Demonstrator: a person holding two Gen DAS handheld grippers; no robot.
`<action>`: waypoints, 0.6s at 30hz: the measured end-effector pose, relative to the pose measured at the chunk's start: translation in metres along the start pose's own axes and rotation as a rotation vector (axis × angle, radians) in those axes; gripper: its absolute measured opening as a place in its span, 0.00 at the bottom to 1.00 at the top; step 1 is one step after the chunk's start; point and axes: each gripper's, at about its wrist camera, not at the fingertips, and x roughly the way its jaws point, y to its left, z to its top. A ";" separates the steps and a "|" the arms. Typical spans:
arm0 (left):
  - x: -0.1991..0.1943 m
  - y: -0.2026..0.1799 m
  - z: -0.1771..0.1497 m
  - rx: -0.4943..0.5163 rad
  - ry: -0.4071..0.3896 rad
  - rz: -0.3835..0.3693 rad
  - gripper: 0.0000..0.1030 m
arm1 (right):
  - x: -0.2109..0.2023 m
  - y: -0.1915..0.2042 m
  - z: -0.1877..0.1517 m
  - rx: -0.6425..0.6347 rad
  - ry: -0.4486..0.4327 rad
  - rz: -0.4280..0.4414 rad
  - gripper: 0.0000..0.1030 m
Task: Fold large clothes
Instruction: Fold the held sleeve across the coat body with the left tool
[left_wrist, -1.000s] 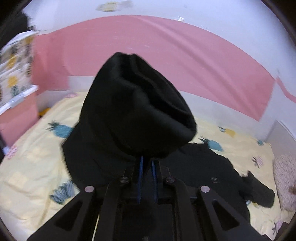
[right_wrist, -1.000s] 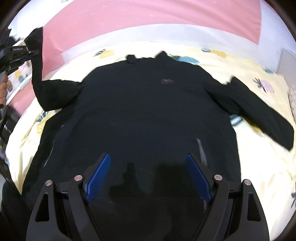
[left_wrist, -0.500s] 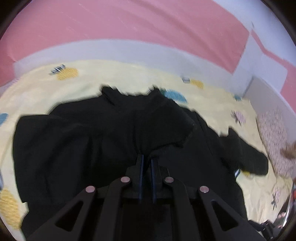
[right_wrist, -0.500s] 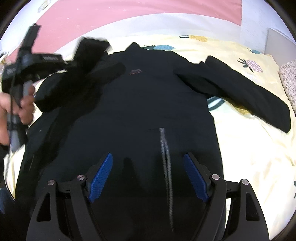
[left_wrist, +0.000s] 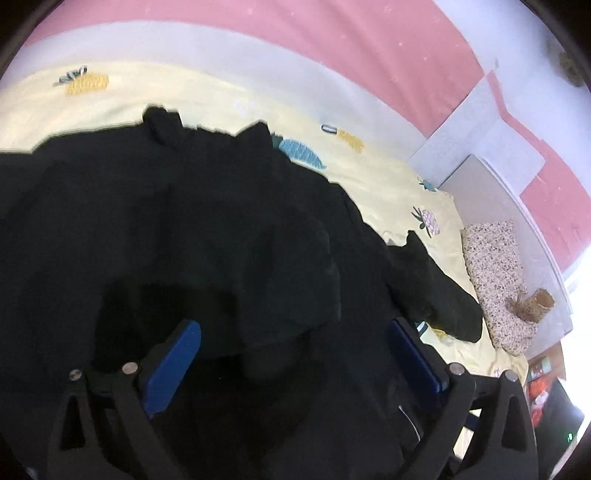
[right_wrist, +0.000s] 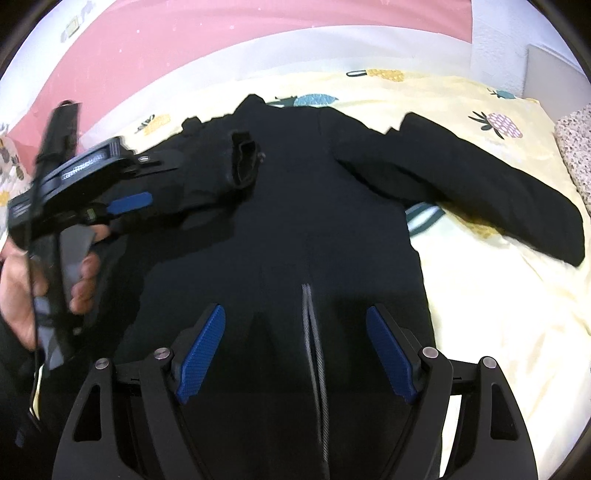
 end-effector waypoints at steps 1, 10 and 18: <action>-0.006 0.000 0.001 0.004 -0.008 0.000 0.99 | 0.001 0.002 0.004 0.000 -0.005 0.007 0.77; -0.095 0.090 0.023 -0.028 -0.162 0.281 0.74 | 0.036 0.034 0.062 -0.008 -0.035 0.121 0.77; -0.089 0.157 0.021 -0.071 -0.113 0.433 0.48 | 0.129 0.054 0.121 0.038 0.053 0.184 0.37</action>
